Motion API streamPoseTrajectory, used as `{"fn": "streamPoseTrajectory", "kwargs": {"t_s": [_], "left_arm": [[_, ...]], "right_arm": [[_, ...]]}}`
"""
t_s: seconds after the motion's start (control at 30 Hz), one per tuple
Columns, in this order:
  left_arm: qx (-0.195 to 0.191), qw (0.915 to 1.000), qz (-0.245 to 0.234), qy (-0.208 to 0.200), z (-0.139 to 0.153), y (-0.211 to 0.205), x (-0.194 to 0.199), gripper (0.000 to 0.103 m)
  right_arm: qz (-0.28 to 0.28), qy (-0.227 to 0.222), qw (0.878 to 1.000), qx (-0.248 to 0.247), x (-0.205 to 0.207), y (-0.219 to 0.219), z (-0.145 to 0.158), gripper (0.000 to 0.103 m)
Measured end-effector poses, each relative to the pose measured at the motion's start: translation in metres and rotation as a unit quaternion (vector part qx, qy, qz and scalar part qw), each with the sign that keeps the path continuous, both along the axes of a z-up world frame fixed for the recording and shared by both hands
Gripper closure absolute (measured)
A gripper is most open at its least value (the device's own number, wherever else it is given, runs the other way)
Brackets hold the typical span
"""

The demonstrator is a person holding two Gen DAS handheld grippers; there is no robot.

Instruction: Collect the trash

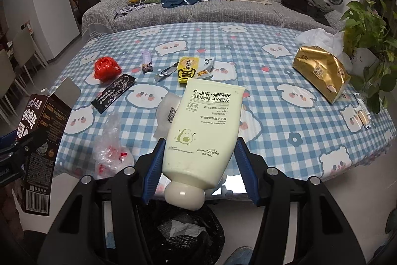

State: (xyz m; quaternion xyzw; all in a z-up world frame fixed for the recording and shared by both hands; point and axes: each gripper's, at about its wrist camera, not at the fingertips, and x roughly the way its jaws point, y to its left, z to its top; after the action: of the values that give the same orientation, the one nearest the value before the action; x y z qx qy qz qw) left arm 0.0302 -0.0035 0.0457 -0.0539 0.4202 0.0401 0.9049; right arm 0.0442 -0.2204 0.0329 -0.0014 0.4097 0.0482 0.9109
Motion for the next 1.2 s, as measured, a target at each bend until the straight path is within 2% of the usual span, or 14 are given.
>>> {"fn": "streamPoseTrajectory", "kwargs": {"t_s": [0.27,0.63,1.2], "left_arm": [[-0.004,1.0000,0.003,-0.006,0.007,-0.004,-0.033,0.008],[-0.008,0.9998,0.009,-0.016,0.010,-0.006,-0.068,0.008],[-0.005,0.9999,0.002,-0.012,-0.008,-0.016,-0.113,0.008]], "right_arm": [[0.009,-0.012,1.000,0.007,-0.039,0.011,0.014,0.049],[0.013,-0.018,1.000,0.010,-0.078,0.018,0.014,0.049],[0.022,-0.026,0.999,0.011,-0.128,0.030,0.011,0.049]]}}
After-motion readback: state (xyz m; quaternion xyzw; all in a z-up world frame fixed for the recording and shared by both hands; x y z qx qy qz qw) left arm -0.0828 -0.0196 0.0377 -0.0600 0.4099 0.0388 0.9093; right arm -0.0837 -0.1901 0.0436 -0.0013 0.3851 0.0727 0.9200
